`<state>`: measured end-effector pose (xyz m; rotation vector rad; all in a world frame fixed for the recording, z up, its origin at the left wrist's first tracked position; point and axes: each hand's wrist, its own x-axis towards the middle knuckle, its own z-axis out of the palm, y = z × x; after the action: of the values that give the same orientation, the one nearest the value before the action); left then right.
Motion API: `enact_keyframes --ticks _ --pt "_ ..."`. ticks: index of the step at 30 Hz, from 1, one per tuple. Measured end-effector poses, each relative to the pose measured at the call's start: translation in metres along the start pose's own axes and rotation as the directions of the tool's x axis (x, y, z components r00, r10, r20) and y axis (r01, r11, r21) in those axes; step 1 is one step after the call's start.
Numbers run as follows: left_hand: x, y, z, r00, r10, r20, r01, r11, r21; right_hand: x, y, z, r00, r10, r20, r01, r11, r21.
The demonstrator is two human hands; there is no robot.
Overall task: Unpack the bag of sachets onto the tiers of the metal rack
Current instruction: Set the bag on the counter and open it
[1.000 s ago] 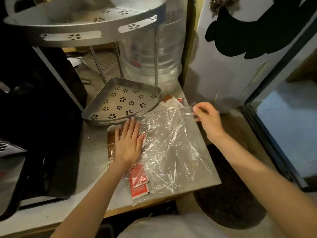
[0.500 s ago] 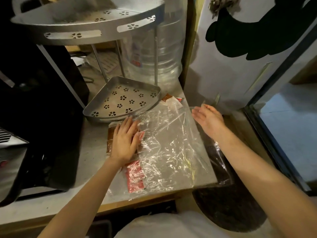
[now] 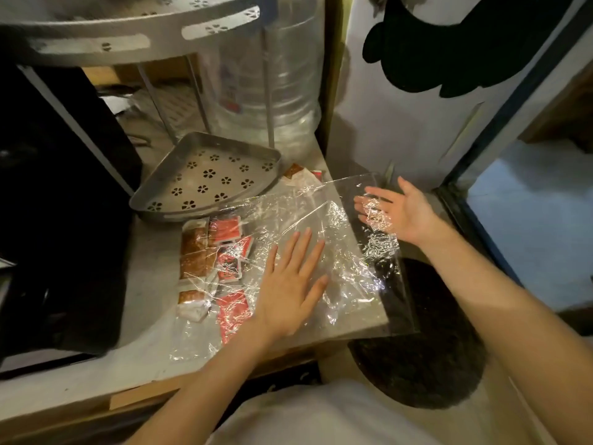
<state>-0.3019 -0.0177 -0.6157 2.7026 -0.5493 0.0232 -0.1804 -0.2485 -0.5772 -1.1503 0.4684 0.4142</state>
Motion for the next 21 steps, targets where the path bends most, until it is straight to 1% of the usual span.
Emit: enact_keyframes --ticks 2,4,6,8,9,10,11,13,15,16,17,18,19,20,21 --pt "0.002 0.004 0.013 0.999 0.007 0.048 -0.008 1.0 0.016 -0.006 0.0 -0.005 0.999 -0.032 -0.002 0.031 0.996 -0.08" --pt "0.002 0.004 0.022 0.996 -0.004 0.092 0.002 1.0 0.031 -0.015 -0.002 -0.005 0.997 -0.076 -0.019 0.07 0.972 -0.223" --pt "0.001 0.003 0.027 0.991 -0.012 0.133 0.007 0.999 0.037 -0.022 -0.003 0.001 0.984 -0.17 -0.055 0.136 0.91 -0.392" --pt "0.0 0.001 0.033 0.986 -0.012 0.168 0.006 0.999 0.034 -0.026 -0.002 0.009 0.953 -0.295 -0.075 0.209 0.813 -0.544" --pt "-0.001 0.0 0.036 0.984 -0.012 0.179 0.007 1.0 0.031 -0.027 -0.001 0.014 0.93 -0.361 -0.062 0.248 0.743 -0.622" --pt "-0.001 0.0 0.039 0.983 -0.015 0.184 0.01 1.0 0.028 -0.027 0.0 0.02 0.902 -0.431 -0.035 0.283 0.649 -0.707" --pt "-0.001 -0.001 0.039 0.983 -0.019 0.184 0.014 0.999 0.029 -0.028 0.001 0.026 0.866 -0.501 0.012 0.316 0.526 -0.79" --pt "0.002 0.0 0.038 0.981 -0.021 0.191 0.013 0.999 0.041 -0.032 0.002 0.042 0.792 -0.586 0.174 0.377 0.243 -0.894" --pt "0.001 0.001 0.031 0.978 -0.02 0.207 0.017 1.0 0.014 -0.037 0.002 0.06 0.707 -0.61 0.358 0.416 -0.051 -0.908" --pt "-0.001 -0.001 0.024 0.978 -0.023 0.209 0.026 1.0 -0.014 -0.036 0.005 0.069 0.653 -0.617 0.438 0.426 -0.179 -0.887" --pt "-0.002 0.0 0.017 0.98 -0.017 0.196 0.028 0.998 -0.055 -0.037 0.007 0.078 0.611 -0.618 0.494 0.415 -0.282 -0.865" --pt "-0.002 0.003 0.011 0.988 -0.006 0.155 0.023 0.994 -0.106 -0.041 0.007 0.084 0.594 -0.599 0.537 0.401 -0.358 -0.843" --pt "-0.011 -0.009 0.0 0.993 -0.086 0.075 0.096 0.985 -0.144 -0.035 0.012 0.11 0.581 -0.522 0.624 0.476 -0.403 -0.781" --pt "-0.021 -0.02 -0.01 0.983 -0.185 0.001 0.182 0.967 -0.178 -0.03 0.018 0.135 0.583 -0.438 0.684 0.532 -0.43 -0.729" --pt "-0.023 -0.022 -0.015 0.977 -0.208 -0.039 0.195 0.957 -0.213 -0.032 0.02 0.14 0.599 -0.4 0.693 0.536 -0.443 -0.719"
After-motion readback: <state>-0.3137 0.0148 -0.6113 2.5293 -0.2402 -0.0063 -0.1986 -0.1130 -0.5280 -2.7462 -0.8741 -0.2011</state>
